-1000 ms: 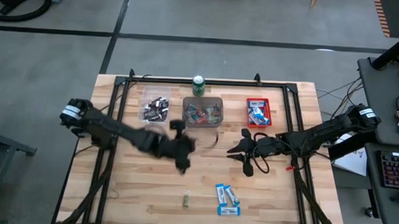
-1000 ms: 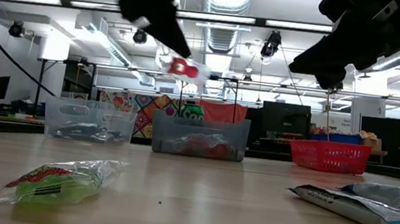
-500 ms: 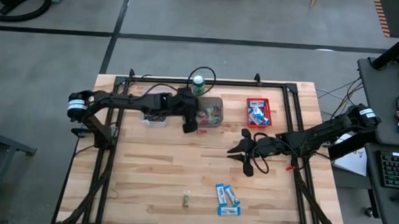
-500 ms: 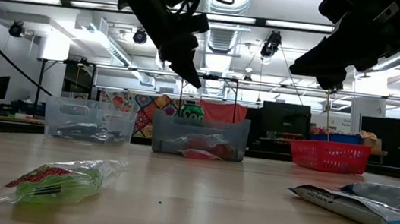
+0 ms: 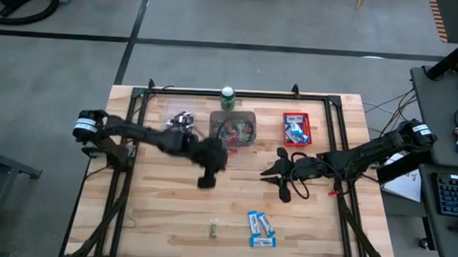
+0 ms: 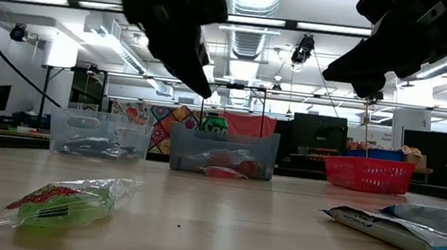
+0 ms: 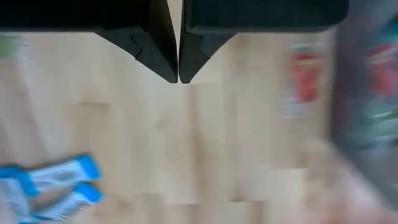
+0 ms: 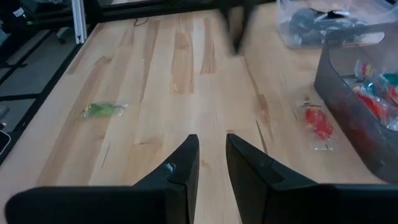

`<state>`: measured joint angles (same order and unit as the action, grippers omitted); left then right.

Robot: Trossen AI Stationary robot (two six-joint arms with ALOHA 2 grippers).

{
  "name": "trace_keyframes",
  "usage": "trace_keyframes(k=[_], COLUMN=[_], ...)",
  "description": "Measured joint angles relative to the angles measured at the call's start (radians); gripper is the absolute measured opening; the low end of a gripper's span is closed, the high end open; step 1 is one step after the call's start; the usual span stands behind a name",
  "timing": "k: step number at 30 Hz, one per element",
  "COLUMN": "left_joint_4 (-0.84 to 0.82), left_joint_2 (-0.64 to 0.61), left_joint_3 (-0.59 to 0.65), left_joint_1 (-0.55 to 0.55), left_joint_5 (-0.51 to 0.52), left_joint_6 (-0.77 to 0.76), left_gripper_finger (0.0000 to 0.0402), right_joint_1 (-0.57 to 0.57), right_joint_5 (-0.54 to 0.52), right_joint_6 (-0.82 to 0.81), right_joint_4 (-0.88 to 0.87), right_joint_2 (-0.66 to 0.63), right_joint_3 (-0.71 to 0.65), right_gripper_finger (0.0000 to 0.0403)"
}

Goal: Organize candy in baskets
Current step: Put the orange gummy into the black bin

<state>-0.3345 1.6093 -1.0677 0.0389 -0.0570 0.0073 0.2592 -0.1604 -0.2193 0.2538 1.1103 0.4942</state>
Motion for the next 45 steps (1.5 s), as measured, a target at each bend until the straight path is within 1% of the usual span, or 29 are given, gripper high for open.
trace_keyframes(k=[2, 5, 7, 9, 11, 13, 15, 18, 21, 23, 28, 31, 35, 38, 40, 45], left_joint_4=[0.036, 0.11, 0.164, 0.206, 0.259, 0.306, 0.348, 0.455, 0.555, 0.595, 0.642, 0.664, 0.675, 0.673, 0.669, 0.685], left_joint_2=[0.0, 0.0, 0.0, 0.0, -0.002, -0.017, -0.037, -0.082, -0.152, -0.209, -0.369, -0.44, -0.508, -0.525, -0.534, -0.527], left_joint_3=[0.023, 0.059, 0.082, 0.1, 0.122, 0.156, 0.199, 0.293, 0.39, 0.446, 0.561, 0.617, 0.663, 0.681, 0.688, 0.689], left_joint_1=[0.065, 0.155, 0.203, 0.236, 0.25, 0.253, 0.253, 0.253, 0.253, 0.253, 0.253, 0.252, 0.252, 0.252, 0.252, 0.252], left_joint_5=[0.037, 0.133, 0.185, 0.207, 0.227, 0.254, 0.26, 0.26, 0.26, 0.283, 0.382, 0.431, 0.527, 0.615, 0.654, 0.674], left_joint_6=[-0.019, -0.034, -0.035, -0.034, -0.025, -0.023, -0.028, -0.037, -0.041, -0.043, -0.044, -0.043, -0.051, -0.065, -0.069, -0.062], left_gripper_finger=[0.0, 0.0, 0.0, 0.0, 0.0, 0.0, 0.0, 0.0, 0.0, 0.0, 0.0, 0.0, 0.0, 0.0, 0.0, 0.0], right_joint_1=[0.0, 0.0, 0.0, -0.001, -0.001, -0.002, -0.001, 0.0, -0.003, -0.004, -0.005, -0.005, -0.005, -0.008, -0.022, -0.064], right_joint_5=[0.0, -0.01, -0.054, -0.114, -0.163, -0.194, -0.205, -0.207, -0.219, -0.272, -0.404, -0.427, -0.433, -0.472, -0.494, -0.488], right_joint_6=[0.007, 0.01, 0.01, 0.012, 0.03, 0.057, 0.08, 0.091, 0.091, 0.091, 0.104, 0.14, 0.203, 0.24, 0.244, 0.207], right_joint_4=[0.012, 0.021, 0.02, 0.037, 0.07, 0.143, 0.212, 0.309, 0.377, 0.387, 0.387, 0.386, 0.383, 0.379, 0.383, 0.382], right_joint_2=[0.0, 0.004, 0.011, 0.031, 0.062, 0.105, 0.158, 0.25, 0.341, 0.394, 0.523, 0.59, 0.66, 0.686, 0.699, 0.713], right_joint_3=[0.0, 0.0, -0.001, -0.002, -0.002, -0.002, -0.002, -0.002, 0.007, 0.025, 0.098, 0.147, 0.221, 0.256, 0.276, 0.285], right_gripper_finger=[0.0074, 0.0069, 0.0068, 0.0069, 0.0071, 0.0073, 0.0072, 0.0068, 0.0065, 0.0064, 0.0069, 0.0083, 0.0113, 0.0142, 0.0161, 0.0192])
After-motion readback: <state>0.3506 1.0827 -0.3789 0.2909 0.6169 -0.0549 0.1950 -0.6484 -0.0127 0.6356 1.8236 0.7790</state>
